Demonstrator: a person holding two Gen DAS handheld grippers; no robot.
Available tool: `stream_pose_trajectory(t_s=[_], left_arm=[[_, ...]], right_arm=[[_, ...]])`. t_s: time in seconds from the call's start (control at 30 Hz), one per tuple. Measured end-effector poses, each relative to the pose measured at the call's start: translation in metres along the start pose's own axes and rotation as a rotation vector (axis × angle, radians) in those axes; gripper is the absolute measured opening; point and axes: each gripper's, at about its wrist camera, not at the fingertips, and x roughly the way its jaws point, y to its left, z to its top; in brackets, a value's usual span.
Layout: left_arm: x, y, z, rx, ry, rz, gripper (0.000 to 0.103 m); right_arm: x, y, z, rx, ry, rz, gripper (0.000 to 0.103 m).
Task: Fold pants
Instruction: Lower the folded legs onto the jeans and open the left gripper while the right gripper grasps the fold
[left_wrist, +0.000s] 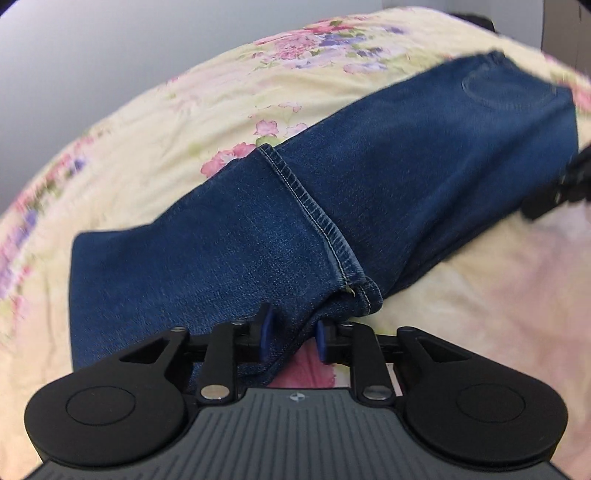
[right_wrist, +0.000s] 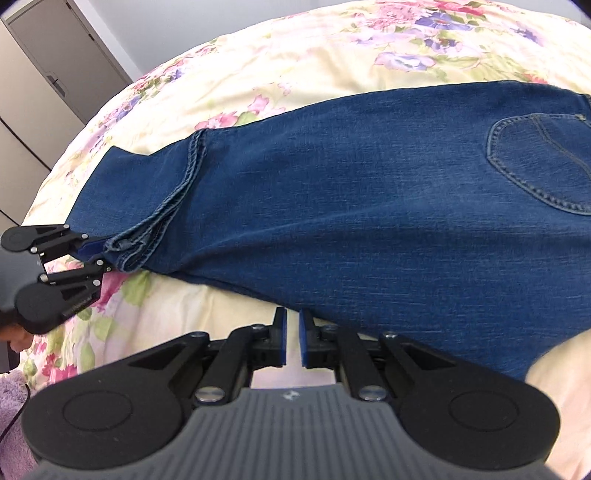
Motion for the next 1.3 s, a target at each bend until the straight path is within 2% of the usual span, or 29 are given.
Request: stream_pose_trajectory(t_s=[0.07, 0.1, 0.13, 0.2, 0.23, 0.3, 0.4, 0.43, 0.5, 0.73, 0.83, 0.93, 1.03, 1.07, 1.13, 1.2, 1.27, 1.3], left_arm=[[-0.003, 0.01, 0.002, -0.055, -0.003, -0.057, 0.035], [-0.005, 0.012, 0.002, -0.072, -0.009, -0.081, 0.043], [-0.007, 0.014, 0.002, -0.088, -0.01, -0.118, 0.047], [-0.01, 0.013, 0.001, -0.092, -0.011, -0.166, 0.057], [-0.012, 0.013, 0.001, -0.089, -0.013, -0.194, 0.058], [-0.017, 0.013, 0.001, -0.092, -0.016, -0.239, 0.059], [-0.025, 0.024, 0.002, -0.132, -0.027, -0.309, 0.059], [-0.029, 0.029, 0.002, -0.141, -0.036, -0.301, 0.059], [-0.036, 0.039, 0.001, -0.15, -0.05, -0.253, 0.059], [-0.048, 0.085, -0.014, -0.249, -0.067, -0.049, 0.059], [-0.048, 0.101, -0.024, -0.29, -0.072, -0.019, 0.059], [-0.049, 0.113, -0.034, -0.319, -0.082, -0.009, 0.059], [-0.048, 0.12, -0.039, -0.338, -0.093, -0.017, 0.059], [-0.048, 0.122, -0.04, -0.342, -0.096, -0.018, 0.059], [-0.047, 0.124, -0.042, -0.349, -0.103, -0.022, 0.059], [-0.048, 0.126, -0.042, -0.356, -0.11, -0.017, 0.059], [-0.051, 0.128, -0.046, -0.368, -0.119, 0.003, 0.059], [-0.054, 0.129, -0.047, -0.38, -0.126, 0.02, 0.059]], right_arm=[[0.0, 0.005, 0.001, -0.004, -0.002, 0.02, 0.004], [0.0, 0.008, 0.002, -0.006, -0.004, 0.029, 0.004], [-0.002, 0.012, 0.003, -0.008, -0.006, 0.042, 0.006], [-0.002, 0.019, 0.006, -0.002, -0.009, 0.07, 0.013], [-0.002, 0.021, 0.007, 0.007, -0.01, 0.09, 0.02], [0.0, 0.028, 0.011, 0.032, -0.01, 0.131, 0.027], [0.007, 0.041, 0.018, 0.089, -0.009, 0.179, 0.042], [0.01, 0.043, 0.02, 0.114, -0.008, 0.196, 0.047], [0.018, 0.049, 0.022, 0.18, -0.006, 0.239, 0.047], [0.059, 0.067, 0.012, 0.463, 0.034, 0.403, 0.057], [0.081, 0.071, 0.007, 0.571, 0.062, 0.443, 0.057], [0.099, 0.072, 0.004, 0.658, 0.059, 0.466, 0.053], [0.108, 0.073, 0.006, 0.721, 0.047, 0.488, 0.04], [0.109, 0.074, 0.006, 0.732, 0.039, 0.485, 0.032], [0.107, 0.073, 0.007, 0.739, 0.021, 0.479, 0.023], [0.103, 0.074, 0.009, 0.733, 0.004, 0.474, 0.018], [0.094, 0.075, 0.012, 0.675, -0.02, 0.436, 0.011], [0.091, 0.079, 0.016, 0.642, -0.035, 0.42, 0.011]])
